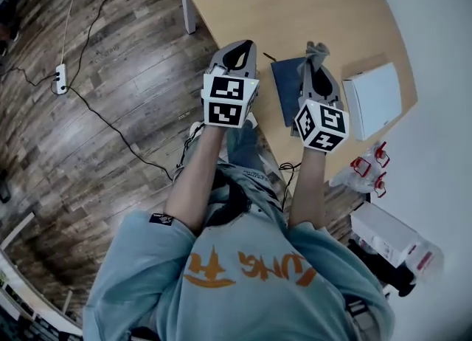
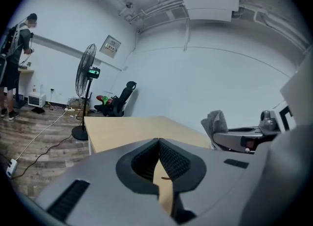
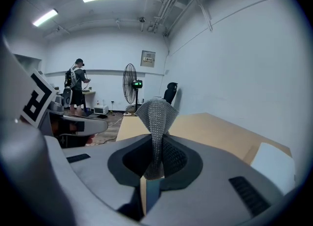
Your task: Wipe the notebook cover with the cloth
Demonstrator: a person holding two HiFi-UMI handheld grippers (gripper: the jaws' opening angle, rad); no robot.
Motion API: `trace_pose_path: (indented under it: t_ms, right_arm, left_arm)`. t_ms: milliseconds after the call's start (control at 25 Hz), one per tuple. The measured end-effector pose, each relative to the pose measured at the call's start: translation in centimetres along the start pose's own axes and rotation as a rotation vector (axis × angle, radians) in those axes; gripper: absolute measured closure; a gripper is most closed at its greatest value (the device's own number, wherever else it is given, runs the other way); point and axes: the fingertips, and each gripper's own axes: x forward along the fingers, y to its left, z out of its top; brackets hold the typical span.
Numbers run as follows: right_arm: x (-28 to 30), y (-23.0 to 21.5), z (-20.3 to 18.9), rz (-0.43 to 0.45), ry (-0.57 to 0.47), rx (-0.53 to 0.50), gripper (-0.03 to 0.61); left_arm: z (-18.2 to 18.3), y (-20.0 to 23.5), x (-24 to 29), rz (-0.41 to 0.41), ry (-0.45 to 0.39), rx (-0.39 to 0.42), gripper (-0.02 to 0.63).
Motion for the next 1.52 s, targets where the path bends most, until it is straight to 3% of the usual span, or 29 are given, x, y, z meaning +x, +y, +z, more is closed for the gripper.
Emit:
trace_pose_path:
  t_ms: [280, 560, 880, 1520]
  right_arm:
    - [4.3, 0.4, -1.4, 0.127, 0.029, 0.007, 0.551]
    - [6.7, -0.1, -4.2, 0.188, 0.097, 0.015, 0.551]
    - [8.6, 0.5, -7.5, 0.265, 0.179, -0.004, 0.551]
    - [11.0, 1.7, -13.0, 0.271, 0.357, -0.084, 0.551]
  left_arm:
    - [-0.7, 2.1, 2.6, 0.085, 0.041, 0.024, 0.597]
    - [-3.4, 0.8, 4.6, 0.092, 0.111, 0.047, 0.597]
    - [-5.8, 1.4, 5.5, 0.119, 0.157, 0.008, 0.597]
    - [-7.6, 2.8, 6.0, 0.116, 0.196, -0.062, 0.597]
